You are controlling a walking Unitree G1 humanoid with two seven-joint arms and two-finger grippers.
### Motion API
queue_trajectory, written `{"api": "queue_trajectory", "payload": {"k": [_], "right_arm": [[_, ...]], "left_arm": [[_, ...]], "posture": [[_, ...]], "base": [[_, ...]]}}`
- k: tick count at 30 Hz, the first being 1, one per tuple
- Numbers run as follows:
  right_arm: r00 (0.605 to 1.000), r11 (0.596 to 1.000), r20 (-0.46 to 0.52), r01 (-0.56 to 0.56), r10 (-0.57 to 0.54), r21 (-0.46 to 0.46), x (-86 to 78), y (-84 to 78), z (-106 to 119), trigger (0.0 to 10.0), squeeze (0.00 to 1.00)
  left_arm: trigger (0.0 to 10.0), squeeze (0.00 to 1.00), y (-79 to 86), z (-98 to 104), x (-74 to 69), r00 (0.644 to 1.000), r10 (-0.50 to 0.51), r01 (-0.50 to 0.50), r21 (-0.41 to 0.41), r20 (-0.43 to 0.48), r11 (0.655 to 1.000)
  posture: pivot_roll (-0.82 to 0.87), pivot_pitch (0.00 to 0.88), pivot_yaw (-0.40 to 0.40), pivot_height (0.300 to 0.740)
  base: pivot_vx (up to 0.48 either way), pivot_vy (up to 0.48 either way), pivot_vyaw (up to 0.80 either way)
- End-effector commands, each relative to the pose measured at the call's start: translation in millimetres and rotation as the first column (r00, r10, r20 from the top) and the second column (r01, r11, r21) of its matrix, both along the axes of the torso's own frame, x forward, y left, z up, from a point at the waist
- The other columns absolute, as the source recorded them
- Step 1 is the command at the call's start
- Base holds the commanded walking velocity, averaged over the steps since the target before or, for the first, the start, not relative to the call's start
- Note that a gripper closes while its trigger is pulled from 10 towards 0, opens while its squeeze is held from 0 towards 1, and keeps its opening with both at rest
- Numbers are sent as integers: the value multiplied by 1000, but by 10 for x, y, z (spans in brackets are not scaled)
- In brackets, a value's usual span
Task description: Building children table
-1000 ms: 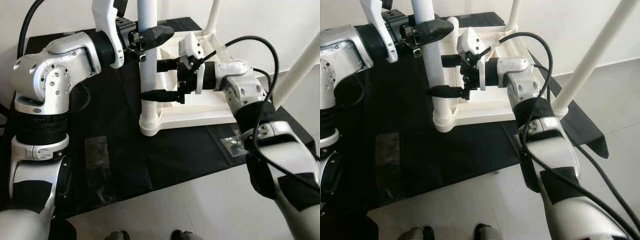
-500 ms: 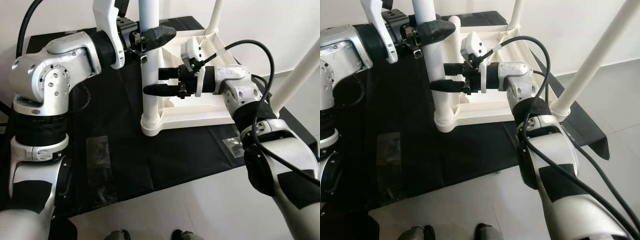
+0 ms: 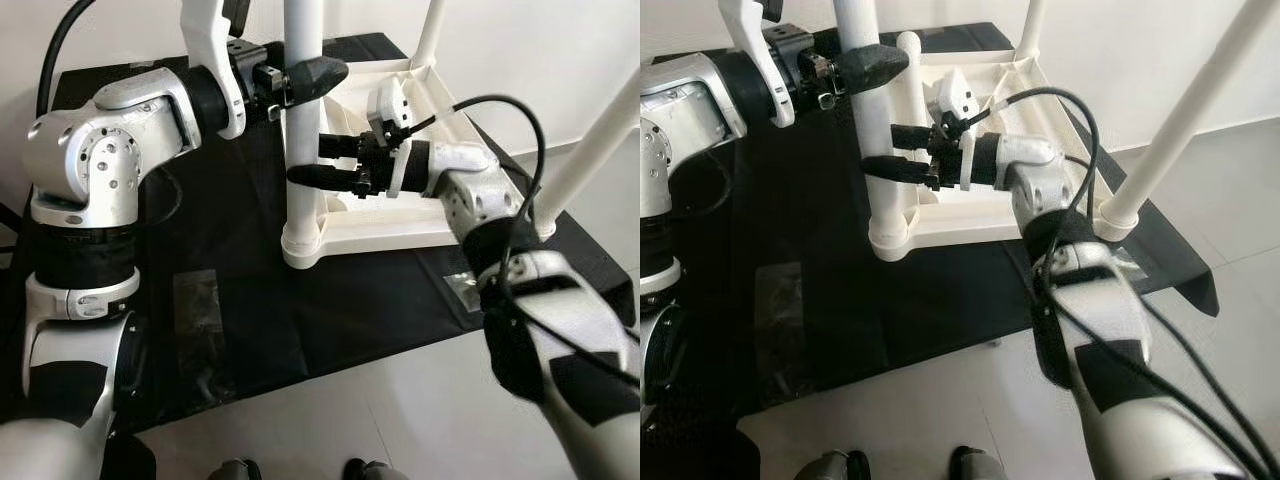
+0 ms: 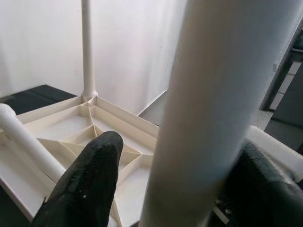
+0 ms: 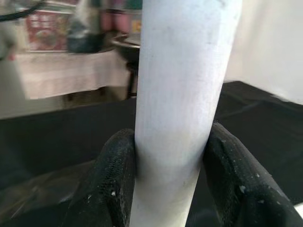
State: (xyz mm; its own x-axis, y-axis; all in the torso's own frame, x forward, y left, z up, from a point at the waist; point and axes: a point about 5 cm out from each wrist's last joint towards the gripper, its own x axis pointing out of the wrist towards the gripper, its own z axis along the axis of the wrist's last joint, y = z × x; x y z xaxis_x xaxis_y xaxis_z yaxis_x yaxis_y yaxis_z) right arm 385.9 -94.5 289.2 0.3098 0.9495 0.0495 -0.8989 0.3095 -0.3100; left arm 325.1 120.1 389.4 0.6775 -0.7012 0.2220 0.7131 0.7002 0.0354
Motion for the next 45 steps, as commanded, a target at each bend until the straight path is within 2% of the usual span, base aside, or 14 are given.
{"api": "queue_trajectory", "payload": {"k": [1,3,5,6,11,14,21,22,31,32,33,38,39,45], "right_arm": [[974,975,-13,224,-224,-8,13,83,-207,0,0],[807,807,-87,589,-585,40,-205,337,-664,0,0],[807,807,-87,589,-585,40,-205,337,-664,0,0],[756,755,-101,653,-646,56,-365,420,-781,0,0],[766,764,-134,641,-629,81,-480,614,-819,0,0],[815,811,-211,570,-539,129,-538,1011,-765,0,0],[809,806,-224,578,-544,129,-602,1070,-694,0,0],[801,799,-227,589,-554,125,-638,1069,-677,0,0],[815,811,-197,572,-546,122,-696,1039,-560,0,0],[841,836,-169,536,-515,118,-682,1041,-528,824,0],[867,861,-133,495,-480,119,-636,1009,-467,8745,0],[938,926,-46,347,-344,148,-504,862,-203,10000,0],[963,953,-26,269,-268,138,-458,799,-116,10000,1000],[999,1000,49,-12,11,24,-229,428,156,10000,1000]], "left_arm": [[10000,0,14,43,-10,1000,-10,10,-19,-4,1000],[10000,0,31,29,6,1000,-3,2,-19,-8,1000],[10000,0,31,29,6,1000,-3,2,-19,-8,1000],[10000,0,31,23,12,1000,-1,0,-19,-8,1000],[10000,0,14,14,22,1000,-2,2,-19,-11,1000],[10000,0,-24,7,43,1000,-10,10,-14,-14,1000],[10000,0,-38,16,44,1000,-17,16,-15,-12,1000],[1020,0,-51,20,40,1000,-21,21,-20,-11,1000],[0,0,-61,9,50,1000,-16,16,-1,-15,1000],[0,0,-57,4,53,1000,-13,13,0,-17,1000],[0,0,-54,1,52,1000,-11,11,2,-18,1000],[0,0,-53,-2,41,1000,-13,13,5,-21,1000],[0,0,-52,-2,36,1000,-14,14,7,-21,1000],[0,0,-52,-5,-3,999,-24,24,16,-24,1000]], "posture": [[-80,183,-36,740],[-89,180,-36,740],[-89,180,-36,740],[-89,180,-36,740],[-86,171,-24,740],[-91,159,-24,740],[-95,152,-21,740],[-96,153,-20,740],[-94,156,-18,740],[-91,157,-19,740],[-88,159,-19,740],[-80,162,-22,740],[-77,165,-25,740],[-51,186,-31,740]], "base": [[0,0,0],[0,0,0],[0,0,0],[0,0,0],[0,0,0],[0,0,0],[0,0,0],[0,0,0],[0,0,0],[0,0,0],[0,0,0],[0,0,0],[0,0,0],[0,0,0]]}}
